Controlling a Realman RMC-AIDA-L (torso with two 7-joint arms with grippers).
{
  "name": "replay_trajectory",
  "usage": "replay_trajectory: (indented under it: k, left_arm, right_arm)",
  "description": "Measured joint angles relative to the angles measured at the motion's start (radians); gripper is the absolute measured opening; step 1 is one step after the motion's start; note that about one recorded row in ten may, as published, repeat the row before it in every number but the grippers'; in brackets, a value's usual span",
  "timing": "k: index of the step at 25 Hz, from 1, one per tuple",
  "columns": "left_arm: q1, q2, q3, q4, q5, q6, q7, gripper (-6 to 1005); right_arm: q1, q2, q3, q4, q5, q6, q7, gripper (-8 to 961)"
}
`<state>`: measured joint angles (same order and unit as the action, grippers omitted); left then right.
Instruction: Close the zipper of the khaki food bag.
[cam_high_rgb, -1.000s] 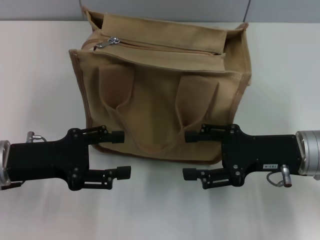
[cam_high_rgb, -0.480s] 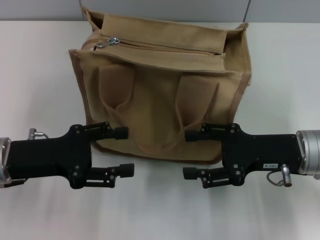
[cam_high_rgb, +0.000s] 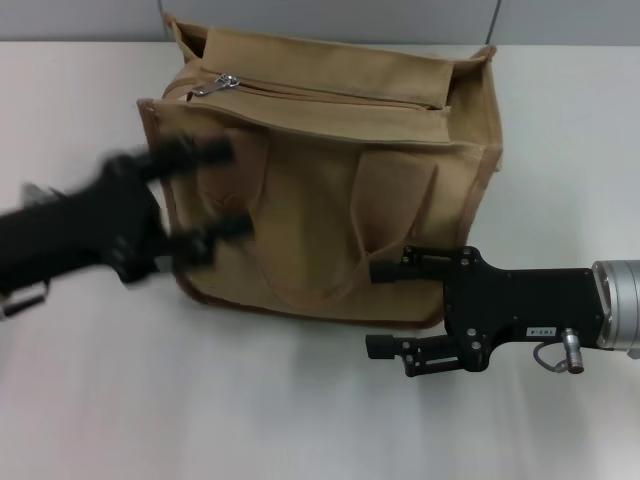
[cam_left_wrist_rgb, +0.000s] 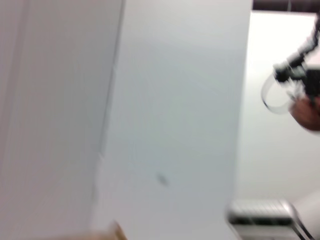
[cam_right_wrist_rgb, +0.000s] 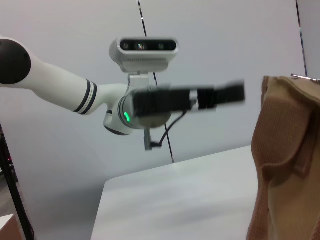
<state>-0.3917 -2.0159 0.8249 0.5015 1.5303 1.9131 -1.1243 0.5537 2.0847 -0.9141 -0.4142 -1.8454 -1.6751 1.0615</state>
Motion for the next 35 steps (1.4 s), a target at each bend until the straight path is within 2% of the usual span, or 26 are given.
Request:
replay_trajectory:
  k: [3, 4, 5, 6, 9, 12, 13, 14, 17, 18, 19, 21, 24, 29, 33, 35]
  left_arm:
    - [0.011, -0.013, -0.104, -0.014, -0.05, 0.014, 0.017, 834]
    - [0.021, -0.025, -0.189, -0.031, -0.077, 0.007, 0.029, 834]
    - [0.021, -0.025, -0.189, -0.031, -0.077, 0.007, 0.029, 834]
    - [0.023, -0.029, -0.228, -0.041, -0.085, 0.0, 0.037, 834]
    - [0.041, -0.036, -0.396, -0.091, -0.088, -0.083, 0.099, 833]
    - [0.047, -0.036, -0.414, -0.095, -0.088, -0.121, 0.117, 833]
    - [0.054, -0.034, -0.424, -0.097, -0.087, -0.17, 0.134, 832]
    - [0.064, -0.027, -0.421, -0.098, -0.083, -0.252, 0.162, 832]
    - [0.074, -0.016, -0.387, -0.098, -0.077, -0.343, 0.202, 832]
    - [0.076, -0.013, -0.375, -0.098, -0.077, -0.356, 0.208, 832]
    - [0.082, -0.003, -0.324, -0.098, -0.076, -0.378, 0.217, 832]
    - [0.083, 0.001, -0.302, -0.098, -0.076, -0.381, 0.218, 831]
    - [0.085, 0.015, -0.188, -0.094, -0.076, -0.387, 0.218, 831]
    - [0.069, 0.021, -0.117, -0.089, -0.076, -0.398, 0.236, 830]
    - [0.063, 0.02, -0.11, -0.089, -0.076, -0.415, 0.249, 829]
    - [0.042, 0.015, -0.108, -0.086, -0.076, -0.472, 0.269, 829]
  right_arm:
    - [0.0, 0.0, 0.0, 0.0, 0.0, 0.0, -0.001, 827]
    - [0.0, 0.0, 0.0, 0.0, 0.0, 0.0, -0.001, 827]
    - [0.0, 0.0, 0.0, 0.0, 0.0, 0.0, -0.001, 827]
    - [0.0, 0.0, 0.0, 0.0, 0.0, 0.0, -0.001, 827]
    - [0.0, 0.0, 0.0, 0.0, 0.0, 0.0, -0.002, 827]
    - [0.0, 0.0, 0.001, -0.002, 0.0, 0.0, -0.002, 827]
    - [0.0, 0.0, 0.001, -0.002, 0.0, 0.0, -0.002, 827]
    - [0.0, 0.0, 0.001, -0.003, 0.0, 0.0, -0.002, 827]
    - [0.0, 0.0, 0.001, -0.004, 0.0, 0.0, -0.002, 827]
    - [0.001, 0.0, 0.001, -0.005, 0.0, 0.0, -0.002, 827]
    - [0.002, 0.0, 0.002, -0.005, 0.0, 0.003, -0.002, 827]
    - [0.003, 0.0, 0.002, -0.005, 0.0, 0.008, -0.002, 826]
    - [0.008, 0.0, 0.002, -0.001, 0.001, 0.02, -0.002, 826]
    - [0.009, 0.0, 0.001, 0.0, 0.002, 0.022, -0.002, 826]
    - [0.009, 0.0, 0.001, 0.0, 0.002, 0.023, -0.002, 826]
    - [0.008, 0.0, 0.001, 0.0, 0.002, 0.023, -0.002, 826]
